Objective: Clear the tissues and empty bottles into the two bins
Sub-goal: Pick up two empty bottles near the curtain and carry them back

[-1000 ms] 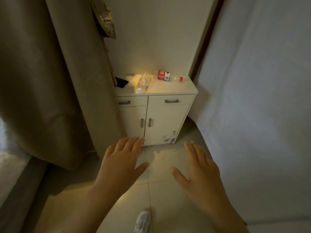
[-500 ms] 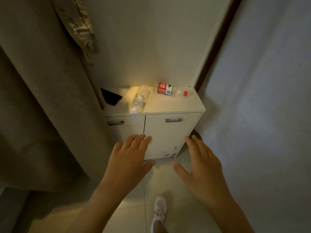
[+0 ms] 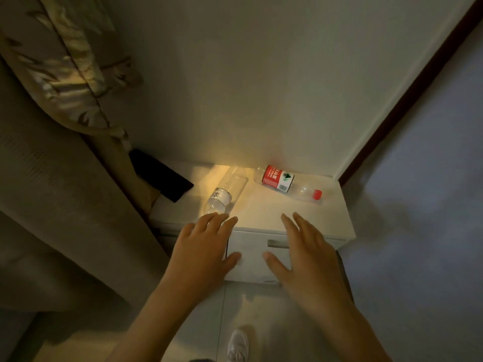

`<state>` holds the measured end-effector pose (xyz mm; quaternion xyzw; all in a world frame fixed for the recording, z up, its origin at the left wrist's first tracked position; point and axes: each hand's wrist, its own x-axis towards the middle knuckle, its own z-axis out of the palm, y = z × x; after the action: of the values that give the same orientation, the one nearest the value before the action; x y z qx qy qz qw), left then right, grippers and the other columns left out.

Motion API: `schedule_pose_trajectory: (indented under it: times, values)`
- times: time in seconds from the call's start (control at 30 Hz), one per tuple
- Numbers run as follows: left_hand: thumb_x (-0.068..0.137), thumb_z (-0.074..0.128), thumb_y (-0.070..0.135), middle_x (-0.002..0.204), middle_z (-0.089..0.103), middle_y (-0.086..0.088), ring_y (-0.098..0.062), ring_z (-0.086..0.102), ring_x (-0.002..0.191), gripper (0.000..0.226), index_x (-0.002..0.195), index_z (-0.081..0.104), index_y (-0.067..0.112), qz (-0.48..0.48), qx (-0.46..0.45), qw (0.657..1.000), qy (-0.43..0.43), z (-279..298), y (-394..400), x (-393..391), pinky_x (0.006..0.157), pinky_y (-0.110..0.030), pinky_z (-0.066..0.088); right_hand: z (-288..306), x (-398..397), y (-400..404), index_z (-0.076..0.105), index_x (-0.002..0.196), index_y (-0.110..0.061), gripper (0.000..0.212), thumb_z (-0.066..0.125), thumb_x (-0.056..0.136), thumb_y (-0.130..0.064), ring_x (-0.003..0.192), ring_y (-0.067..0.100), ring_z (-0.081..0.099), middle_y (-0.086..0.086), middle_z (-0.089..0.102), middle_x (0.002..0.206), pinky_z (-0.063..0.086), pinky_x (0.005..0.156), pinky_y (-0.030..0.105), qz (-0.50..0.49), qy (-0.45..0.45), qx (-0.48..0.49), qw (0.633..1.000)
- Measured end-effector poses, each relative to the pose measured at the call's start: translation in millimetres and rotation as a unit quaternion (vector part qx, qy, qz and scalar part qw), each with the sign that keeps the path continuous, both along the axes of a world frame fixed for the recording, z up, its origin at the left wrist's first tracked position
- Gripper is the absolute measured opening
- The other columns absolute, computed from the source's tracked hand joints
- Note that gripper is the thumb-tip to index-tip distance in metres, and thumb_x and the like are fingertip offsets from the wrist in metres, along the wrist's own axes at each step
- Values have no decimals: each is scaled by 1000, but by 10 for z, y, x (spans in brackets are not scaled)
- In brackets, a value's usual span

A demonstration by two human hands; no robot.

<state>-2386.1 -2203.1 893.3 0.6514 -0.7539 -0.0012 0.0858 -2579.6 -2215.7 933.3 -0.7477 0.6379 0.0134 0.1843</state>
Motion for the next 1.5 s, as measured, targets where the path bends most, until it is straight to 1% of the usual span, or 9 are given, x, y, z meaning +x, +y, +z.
schedule_pose_trajectory:
  times: [0.2,0.33,0.47,0.63,0.8,0.93,1.07,1.23,1.5]
  values:
    - [69,74,55,128,61,-4,-26,60,115,71,129,56,21,35,48,998,29,-133,-570,-164,88,-45,49,-118,-71,-679,-1,149,-34,81,34,85,-69,146,18,8,-6,-2,160,22,117,41,8,8,18,1000]
    - [84,58,55,147,42,-3,-26,41,134,69,142,40,23,38,70,995,57,-253,-971,-184,107,-46,34,-295,-87,-1050,1,149,-33,80,32,85,-69,146,19,8,-6,-1,160,20,116,41,3,17,26,1000]
    - [91,44,57,155,27,3,-20,28,141,66,147,27,27,60,93,992,60,-459,-1426,-60,113,-40,25,-484,-42,-1441,4,148,-32,76,34,88,-67,146,20,7,-5,0,160,19,116,43,6,34,30,999]
    - [91,48,53,155,26,-2,-25,33,137,68,148,24,25,101,153,981,64,-873,-1905,75,108,-41,32,-794,54,-1990,7,149,-29,74,38,90,-62,147,24,6,-1,2,160,15,117,46,-2,66,30,997]
    - [90,51,53,158,8,-6,-27,38,133,78,150,6,32,113,207,970,63,-1147,-2181,73,101,-36,41,-1182,109,-2484,12,148,-25,75,48,89,-55,146,28,9,2,8,159,17,115,49,-14,79,29,996]
    - [90,53,49,148,31,-7,-18,60,102,82,148,-4,42,85,246,963,74,-1200,-2350,135,77,-23,51,-1358,83,-2729,12,149,-23,76,52,90,-50,145,28,12,3,12,158,17,114,49,-30,82,45,995]
    - [87,48,62,126,56,-3,-14,63,93,85,146,-10,44,88,240,962,92,-1177,-2440,79,72,-18,48,-1430,42,-2862,12,148,-24,79,58,88,-47,142,27,20,4,21,154,24,111,50,-31,107,45,993]
    - [85,50,62,133,47,-3,-18,61,101,89,146,-12,43,148,242,951,123,-1217,-2433,-75,80,-22,51,-1493,49,-2894,16,146,-24,78,61,86,-44,130,23,36,3,39,140,33,107,47,-17,113,46,992]
    - [84,57,56,131,47,-1,-12,60,94,96,144,-17,44,144,241,940,192,-1075,-2318,63,61,-12,40,-1472,111,-2763,20,143,-25,80,61,81,-56,120,20,49,1,47,132,43,101,39,-7,56,86,995]
